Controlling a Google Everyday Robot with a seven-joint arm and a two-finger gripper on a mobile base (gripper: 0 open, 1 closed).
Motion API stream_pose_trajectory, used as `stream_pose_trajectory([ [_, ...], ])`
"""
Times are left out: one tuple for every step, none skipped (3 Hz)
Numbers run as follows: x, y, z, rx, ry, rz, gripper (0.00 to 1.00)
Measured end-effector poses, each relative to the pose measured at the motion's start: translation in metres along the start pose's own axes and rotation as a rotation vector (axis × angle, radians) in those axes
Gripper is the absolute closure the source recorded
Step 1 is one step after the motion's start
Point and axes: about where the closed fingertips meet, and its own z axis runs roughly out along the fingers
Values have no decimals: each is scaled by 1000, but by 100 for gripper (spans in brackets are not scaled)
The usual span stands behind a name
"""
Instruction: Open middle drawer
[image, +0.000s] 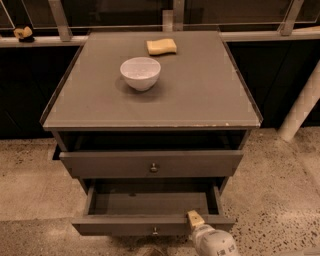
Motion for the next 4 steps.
stream_pose_trajectory([
  [0,0,0,0,0,0,100],
  [0,-1,-2,0,0,0,100],
  [-1,15,-5,-1,0,8,100],
  [-1,13,-9,-1,0,8,100],
])
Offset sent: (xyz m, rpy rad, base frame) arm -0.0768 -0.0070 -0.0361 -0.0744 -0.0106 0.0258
